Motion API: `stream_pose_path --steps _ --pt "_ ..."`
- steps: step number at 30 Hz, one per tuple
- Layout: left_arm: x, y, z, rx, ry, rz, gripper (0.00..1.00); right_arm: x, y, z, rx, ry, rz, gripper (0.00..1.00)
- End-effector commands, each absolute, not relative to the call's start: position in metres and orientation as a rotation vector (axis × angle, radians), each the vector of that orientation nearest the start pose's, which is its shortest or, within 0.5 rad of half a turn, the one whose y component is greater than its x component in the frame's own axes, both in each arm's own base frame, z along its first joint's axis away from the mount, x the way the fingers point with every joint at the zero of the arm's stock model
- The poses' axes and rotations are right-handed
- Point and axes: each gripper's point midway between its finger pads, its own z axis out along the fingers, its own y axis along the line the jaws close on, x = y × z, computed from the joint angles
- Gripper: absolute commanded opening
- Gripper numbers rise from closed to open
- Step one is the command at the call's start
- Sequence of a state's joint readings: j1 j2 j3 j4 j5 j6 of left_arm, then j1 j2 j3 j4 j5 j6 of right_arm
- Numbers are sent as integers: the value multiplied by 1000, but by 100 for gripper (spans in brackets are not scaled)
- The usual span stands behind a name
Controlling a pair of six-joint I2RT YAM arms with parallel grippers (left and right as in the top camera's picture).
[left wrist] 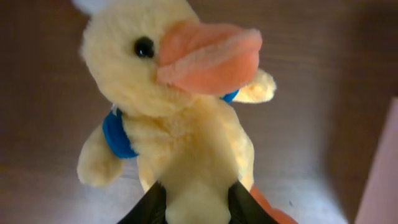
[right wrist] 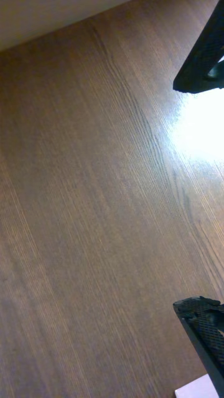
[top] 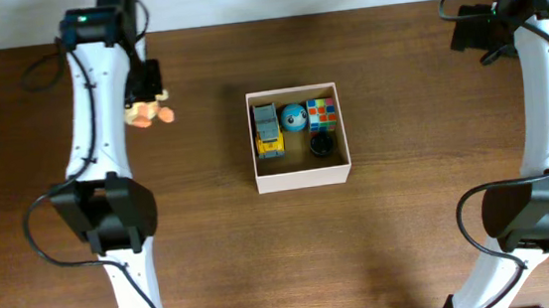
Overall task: Pack container
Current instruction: 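Lift the duck with the left gripper and carry it over the box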
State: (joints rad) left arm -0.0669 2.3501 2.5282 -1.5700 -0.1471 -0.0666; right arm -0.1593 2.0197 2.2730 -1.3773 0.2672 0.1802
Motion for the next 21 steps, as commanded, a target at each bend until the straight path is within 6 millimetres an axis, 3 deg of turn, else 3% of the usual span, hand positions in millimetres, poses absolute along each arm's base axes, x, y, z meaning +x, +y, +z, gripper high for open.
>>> stream_pose_path --steps 1,11,13,16,21 --pt "484 -39 176 228 2900 208 27 448 -117 255 529 2618 -349 99" --pt "470 -144 190 766 2753 193 29 448 -117 255 529 2618 -350 99" --pt "463 -162 190 884 2719 195 29 448 -117 255 529 2617 -350 99" --pt "455 -186 190 1020 2671 194 39 448 -117 255 529 2618 -350 99" --pt "439 -221 190 1208 2589 191 36 448 -117 255 529 2617 -350 99"
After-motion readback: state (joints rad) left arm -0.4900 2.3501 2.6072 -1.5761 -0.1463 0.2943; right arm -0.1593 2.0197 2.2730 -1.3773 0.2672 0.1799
